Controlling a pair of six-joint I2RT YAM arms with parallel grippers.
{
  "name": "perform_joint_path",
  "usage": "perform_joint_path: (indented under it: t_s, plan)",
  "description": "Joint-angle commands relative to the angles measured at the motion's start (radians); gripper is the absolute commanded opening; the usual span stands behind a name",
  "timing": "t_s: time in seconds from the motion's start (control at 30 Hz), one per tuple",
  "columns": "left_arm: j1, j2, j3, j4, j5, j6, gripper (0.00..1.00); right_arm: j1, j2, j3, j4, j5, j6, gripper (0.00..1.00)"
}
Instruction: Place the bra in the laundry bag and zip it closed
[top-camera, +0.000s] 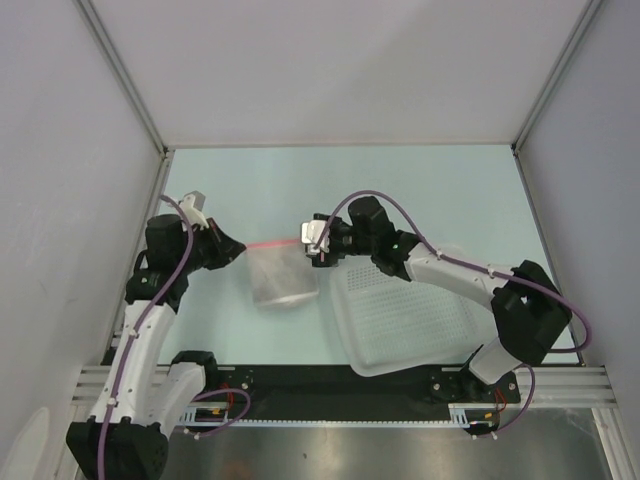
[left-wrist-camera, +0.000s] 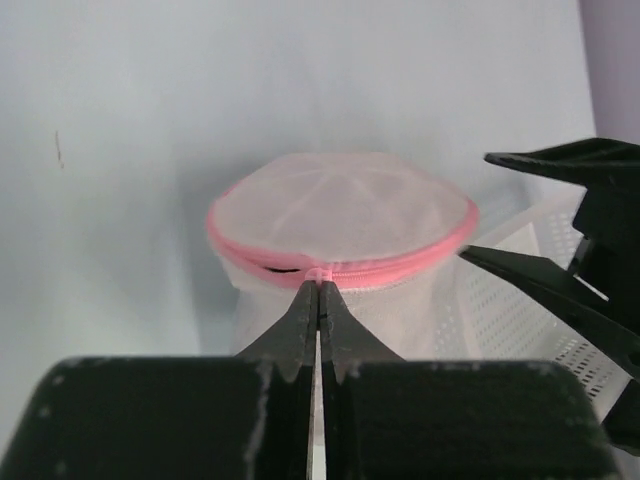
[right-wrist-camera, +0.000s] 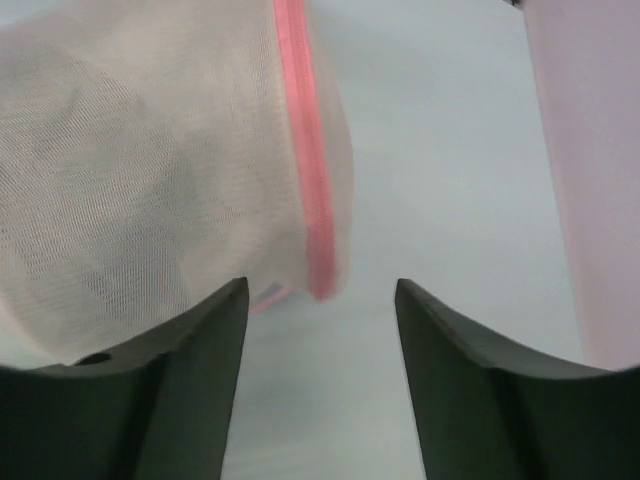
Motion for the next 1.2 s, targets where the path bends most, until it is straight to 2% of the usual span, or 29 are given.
perform_joint_path:
  t_s: [0.0,0.07,0.2,0.37,0.57,0.7,0.83,0.9,0.93,1.07,1.17]
  plan:
    - [0.027,-0.064,0.039,0.165,0.128,-0.002,0.00,-0.006,-0.025,0.072,-0.075,0.073,0.049,0.71]
    - [0.027,-0.080,0.051,0.176,0.136,-0.013,0.00,0.008,-0.062,0.069,-0.092,0.128,0.075,0.78]
    - [0.027,-0.087,0.079,0.189,0.166,-0.011,0.00,0.028,-0.120,0.104,-0.202,0.185,0.096,0.82]
    - [0.024,-0.093,0.048,0.186,0.205,0.004,0.00,0.092,-0.157,0.143,-0.144,0.131,0.122,0.87]
    - [0.021,-0.120,0.004,0.187,0.217,0.001,0.00,0.157,0.004,0.268,-0.034,0.114,0.150,0.86]
    - [0.019,-0.113,-0.003,0.184,0.225,0.004,0.00,0.181,0.085,0.276,0.034,0.110,0.127,0.82]
    - [0.016,-0.107,-0.006,0.184,0.242,0.012,0.00,0.184,0.141,0.304,-0.004,0.091,0.135,0.67]
    - [0.016,-0.108,-0.007,0.187,0.246,0.013,0.00,0.184,0.144,0.295,-0.001,0.087,0.138,0.53]
    - [0.016,-0.107,-0.009,0.190,0.251,0.012,0.00,0.184,0.145,0.291,0.006,0.082,0.139,0.38]
    - [0.015,-0.110,-0.009,0.183,0.242,0.021,0.00,0.183,0.152,0.293,0.008,0.102,0.141,0.02]
    - [0.015,-0.102,-0.006,0.132,0.174,0.038,0.00,0.172,0.142,0.275,0.011,0.116,0.126,0.00]
